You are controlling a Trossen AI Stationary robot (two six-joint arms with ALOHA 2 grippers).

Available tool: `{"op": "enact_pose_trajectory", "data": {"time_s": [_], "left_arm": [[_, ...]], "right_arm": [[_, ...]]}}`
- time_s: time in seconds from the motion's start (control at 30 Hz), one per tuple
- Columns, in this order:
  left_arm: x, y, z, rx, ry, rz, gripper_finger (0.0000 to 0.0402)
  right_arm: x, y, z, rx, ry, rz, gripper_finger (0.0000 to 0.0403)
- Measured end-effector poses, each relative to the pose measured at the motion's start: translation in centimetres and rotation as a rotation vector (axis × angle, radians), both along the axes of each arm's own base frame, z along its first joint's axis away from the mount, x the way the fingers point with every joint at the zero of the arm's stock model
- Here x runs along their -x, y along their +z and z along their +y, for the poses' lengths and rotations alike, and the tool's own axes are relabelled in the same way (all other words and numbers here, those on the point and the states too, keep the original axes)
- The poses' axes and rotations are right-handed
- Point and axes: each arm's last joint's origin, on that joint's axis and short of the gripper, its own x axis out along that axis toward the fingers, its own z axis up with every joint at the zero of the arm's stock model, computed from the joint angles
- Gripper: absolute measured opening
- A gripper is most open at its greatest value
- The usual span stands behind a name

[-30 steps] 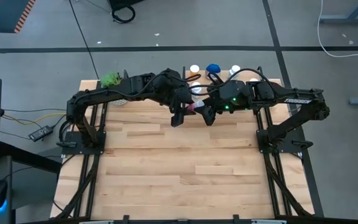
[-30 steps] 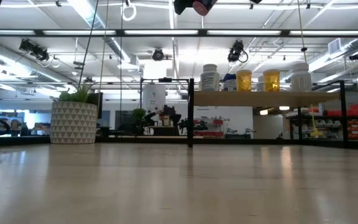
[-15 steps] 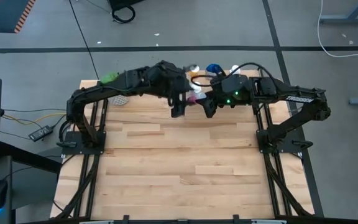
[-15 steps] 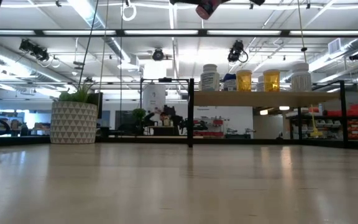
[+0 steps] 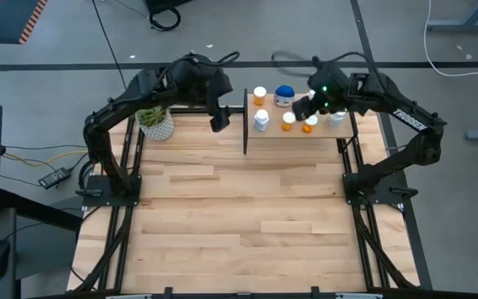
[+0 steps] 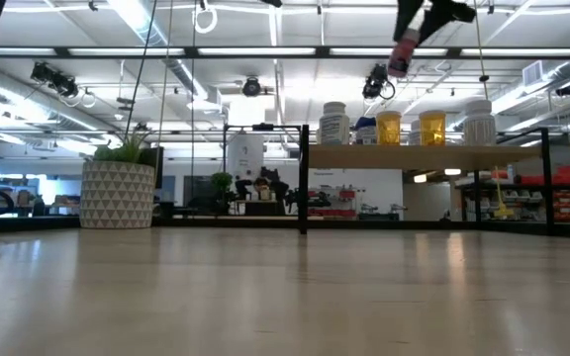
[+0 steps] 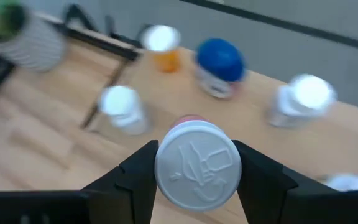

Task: Pick and place medicine bottles onto shelf by color
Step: Put the pink pill bottle on the shelf aligned with the white green pill bottle

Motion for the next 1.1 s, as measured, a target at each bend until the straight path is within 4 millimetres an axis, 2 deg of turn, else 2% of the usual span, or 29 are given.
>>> {"op": "enact_pose_trajectory", "data": {"time_s": [0.17,0.43,0.67,0.9,1.1], "left_arm": [[0.9,1.4,-0.3,-0.013,-0.007,-0.031,0.0296],[3.2,2.3,-1.0,-0.012,-0.011,-0.002,0.0279],[3.4,2.4,-1.1,-0.019,-0.018,0.004,0.027],[3.1,2.6,-1.4,-0.013,-0.023,-0.036,0.027],[2.8,3.1,-1.3,-0.03,-0.022,-0.093,0.027]], "right_arm": [[1.6,-0.4,-2.0,-0.04,-0.134,0.053,0.0189],[4.2,-0.8,-4.4,-0.082,-0.305,0.113,0.0191],[6.2,-0.9,-6.1,-0.09,-0.466,0.144,0.0191],[6.8,-1.6,-8.3,-0.11,-0.549,0.176,0.0191],[6.5,-3.3,-11.2,-0.177,-0.564,0.244,0.0192]]}}
